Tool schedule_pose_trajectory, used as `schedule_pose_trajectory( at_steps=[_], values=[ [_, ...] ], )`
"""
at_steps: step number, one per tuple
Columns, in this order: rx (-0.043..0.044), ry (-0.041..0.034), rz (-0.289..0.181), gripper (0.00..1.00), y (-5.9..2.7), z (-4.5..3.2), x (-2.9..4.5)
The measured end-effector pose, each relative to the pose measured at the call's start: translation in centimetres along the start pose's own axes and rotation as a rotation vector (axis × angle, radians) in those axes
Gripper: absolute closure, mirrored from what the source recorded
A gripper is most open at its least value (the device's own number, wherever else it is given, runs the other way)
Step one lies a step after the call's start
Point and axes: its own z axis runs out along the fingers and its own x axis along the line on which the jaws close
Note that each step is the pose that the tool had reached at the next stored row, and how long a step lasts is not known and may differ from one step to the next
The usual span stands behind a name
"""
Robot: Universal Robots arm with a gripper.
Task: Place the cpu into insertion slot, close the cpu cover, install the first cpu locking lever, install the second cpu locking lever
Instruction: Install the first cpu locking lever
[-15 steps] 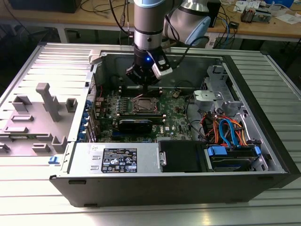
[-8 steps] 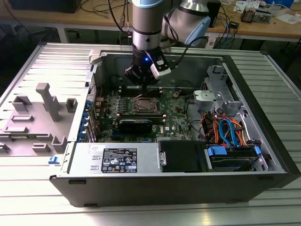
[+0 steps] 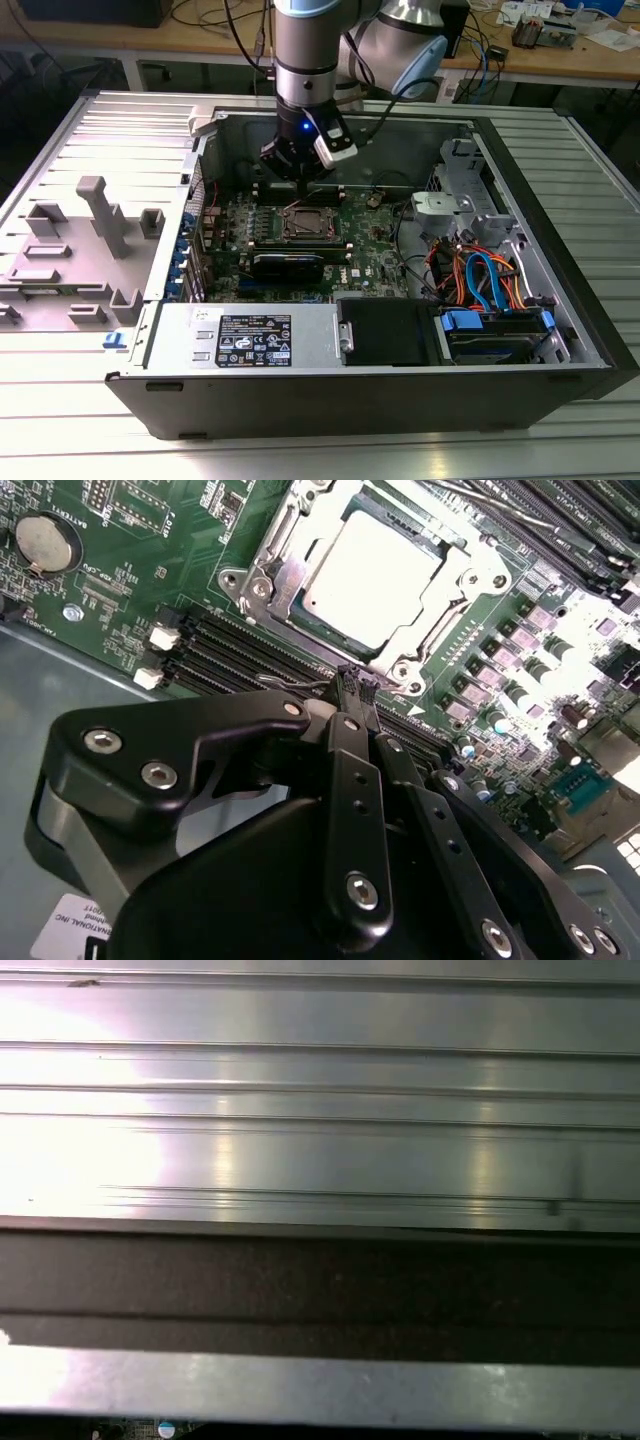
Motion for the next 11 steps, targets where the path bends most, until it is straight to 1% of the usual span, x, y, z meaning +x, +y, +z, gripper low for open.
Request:
schedule_pose_trajectory(
  at_steps=[6, 11],
  values=[
    [0.0, 0.0018, 0.0, 0.89, 0.0, 0.23, -0.41],
    [-0.0001, 0.003, 0.0, 0.89, 0.02, 0.57, -1.07]
  ],
)
